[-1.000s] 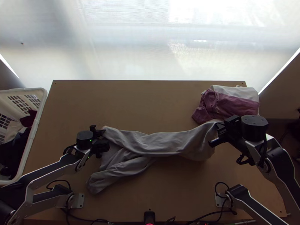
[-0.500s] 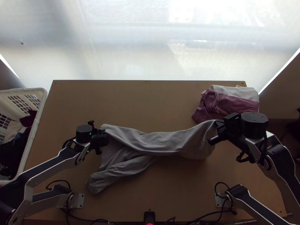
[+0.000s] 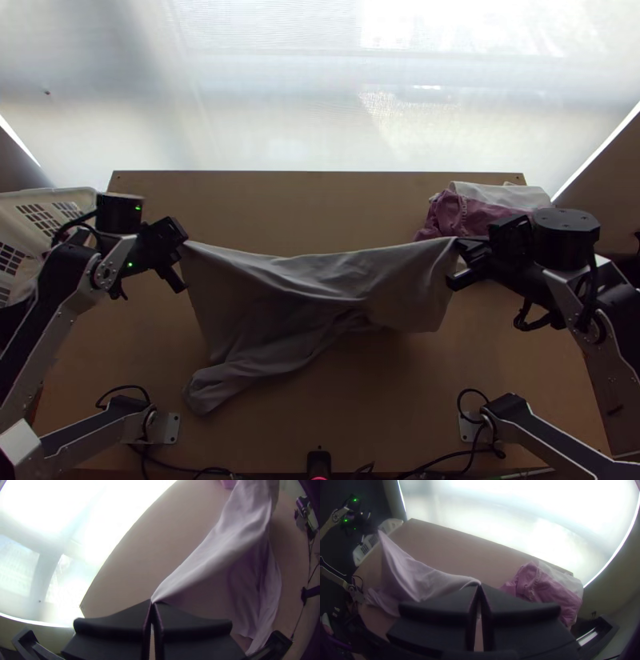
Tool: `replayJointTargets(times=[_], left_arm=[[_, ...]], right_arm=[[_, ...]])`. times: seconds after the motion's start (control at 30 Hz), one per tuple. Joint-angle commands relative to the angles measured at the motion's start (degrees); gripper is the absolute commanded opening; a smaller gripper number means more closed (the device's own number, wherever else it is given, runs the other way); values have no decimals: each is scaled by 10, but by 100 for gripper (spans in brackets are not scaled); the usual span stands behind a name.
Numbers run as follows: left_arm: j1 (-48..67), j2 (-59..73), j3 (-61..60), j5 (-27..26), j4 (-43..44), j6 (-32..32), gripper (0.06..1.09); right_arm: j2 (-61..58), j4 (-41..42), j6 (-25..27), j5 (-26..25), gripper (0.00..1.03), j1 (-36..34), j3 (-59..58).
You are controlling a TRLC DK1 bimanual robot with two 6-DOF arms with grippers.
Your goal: Fold the t-shirt
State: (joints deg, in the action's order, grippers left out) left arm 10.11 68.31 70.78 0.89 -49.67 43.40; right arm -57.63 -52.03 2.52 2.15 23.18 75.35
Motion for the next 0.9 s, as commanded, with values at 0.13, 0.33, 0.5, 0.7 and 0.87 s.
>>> replayJointTargets(times=[0.13,0.33,0.5,0.7,0.87], left_arm=[[-91,-25,225,-13,-133,-82,10],[-139,-39,290,-12,-93,-125,10],[-163,-85,292,-12,-40,-184,10],[-185,-134,297,-11,-34,-187,10],[-185,-180,297,-11,-53,-180,10]], right_arm=[[-95,-30,-58,58,3,-64,190],[-139,-29,-94,88,3,-109,299],[-133,-27,-108,97,3,-121,335],[-101,-48,-109,98,3,-107,362],[-57,-81,-98,101,3,-76,339]])
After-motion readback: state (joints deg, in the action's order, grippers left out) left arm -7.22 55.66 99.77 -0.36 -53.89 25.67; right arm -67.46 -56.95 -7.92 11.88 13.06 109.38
